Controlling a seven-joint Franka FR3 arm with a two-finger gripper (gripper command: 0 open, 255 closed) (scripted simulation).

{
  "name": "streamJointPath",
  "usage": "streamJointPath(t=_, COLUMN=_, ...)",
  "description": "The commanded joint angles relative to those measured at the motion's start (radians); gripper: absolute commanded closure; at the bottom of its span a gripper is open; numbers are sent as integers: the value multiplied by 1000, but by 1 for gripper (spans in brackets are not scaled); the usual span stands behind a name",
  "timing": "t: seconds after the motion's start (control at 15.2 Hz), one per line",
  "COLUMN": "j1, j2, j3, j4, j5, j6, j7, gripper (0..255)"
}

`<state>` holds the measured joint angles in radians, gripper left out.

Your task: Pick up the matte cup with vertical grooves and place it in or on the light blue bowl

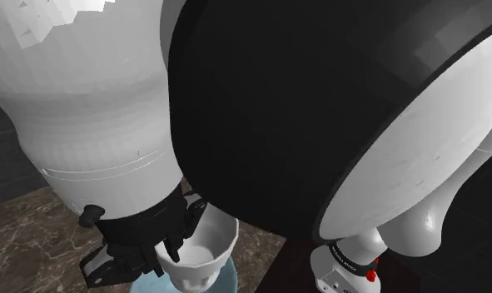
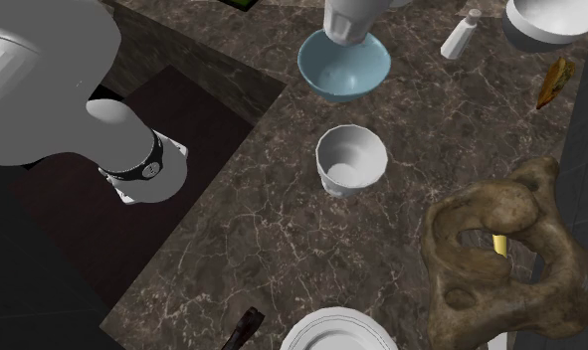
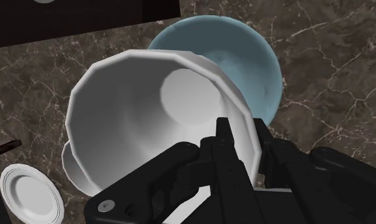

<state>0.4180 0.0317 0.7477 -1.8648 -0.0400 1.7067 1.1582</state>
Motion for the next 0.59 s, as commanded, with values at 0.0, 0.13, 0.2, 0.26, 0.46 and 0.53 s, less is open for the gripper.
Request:
streamJointPath(t=0.0, j1=1, j2=3, j3=1, j4=-24, j5=-2, j6=26, j7=3, gripper=255)
streamJointPath(t=0.13, j1=2, j2=9, j3=1, j4=-45, j5=-6, j6=52, j7=6, gripper=255)
streamJointPath(t=0.2, j1=2, j2=13, j3=1, j4=-55, j5=-9, j6=65, j7=9, gripper=255)
streamJointPath(t=0.26, j1=3, j2=17, j3=1, j4=-65, j5=-12, j6=78, j7=11, gripper=255)
streamJointPath(t=0.46, j1=4, j2=30, j3=1, j4=-94, j5=-21, j6=116, j7=18, gripper=255)
streamJointPath(t=0.53, j1=5, j2=35, j3=1, j4=-103, j5=-24, j6=129, j7=21, gripper=255)
